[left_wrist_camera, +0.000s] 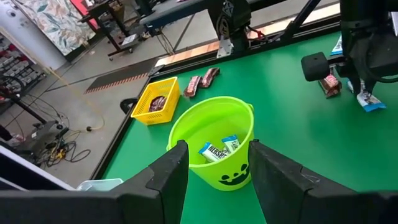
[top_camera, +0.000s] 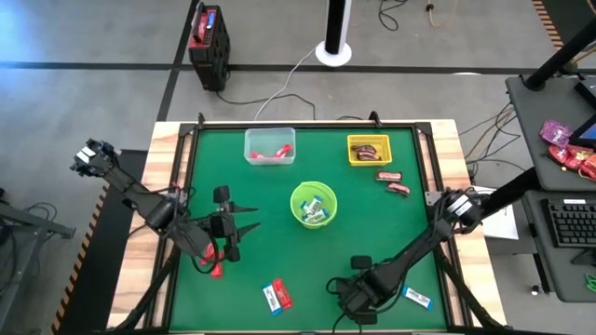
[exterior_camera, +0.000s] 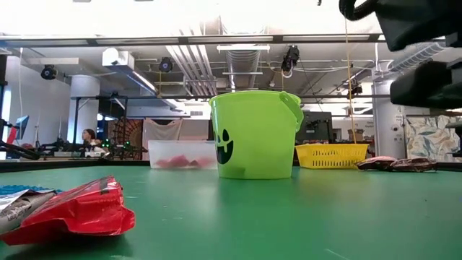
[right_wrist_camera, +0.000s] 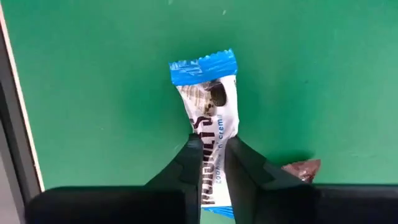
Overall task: Sort candy by brand, put in halloween buckets
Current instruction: Put the white chocolate into the green bucket
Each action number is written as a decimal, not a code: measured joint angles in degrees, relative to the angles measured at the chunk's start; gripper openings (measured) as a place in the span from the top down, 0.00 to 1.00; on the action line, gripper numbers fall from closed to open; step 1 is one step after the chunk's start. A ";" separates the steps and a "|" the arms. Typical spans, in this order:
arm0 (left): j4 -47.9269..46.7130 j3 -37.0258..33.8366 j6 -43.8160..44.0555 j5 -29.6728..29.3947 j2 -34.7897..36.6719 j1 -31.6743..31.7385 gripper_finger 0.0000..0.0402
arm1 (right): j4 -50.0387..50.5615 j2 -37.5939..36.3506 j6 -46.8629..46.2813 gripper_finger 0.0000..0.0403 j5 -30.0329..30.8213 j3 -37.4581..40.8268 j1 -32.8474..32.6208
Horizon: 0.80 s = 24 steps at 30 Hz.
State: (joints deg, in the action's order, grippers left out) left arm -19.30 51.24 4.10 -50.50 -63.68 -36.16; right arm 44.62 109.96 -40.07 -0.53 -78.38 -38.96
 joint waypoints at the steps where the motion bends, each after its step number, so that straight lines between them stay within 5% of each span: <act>1: 0.01 0.00 0.00 0.00 0.00 0.00 0.63 | 0.06 -0.50 0.00 0.93 0.28 0.01 0.21; 13: 0.01 -0.02 0.29 0.00 0.00 0.00 0.63 | -0.11 -4.24 2.81 0.99 10.34 0.01 3.10; 24: 0.70 -0.04 1.09 0.00 0.02 0.00 0.63 | -4.65 -13.89 16.31 0.98 24.37 -0.01 9.47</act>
State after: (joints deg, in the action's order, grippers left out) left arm -18.60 51.20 5.19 -50.50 -63.66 -36.16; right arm 39.97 96.06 -23.76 23.84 -78.39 -29.49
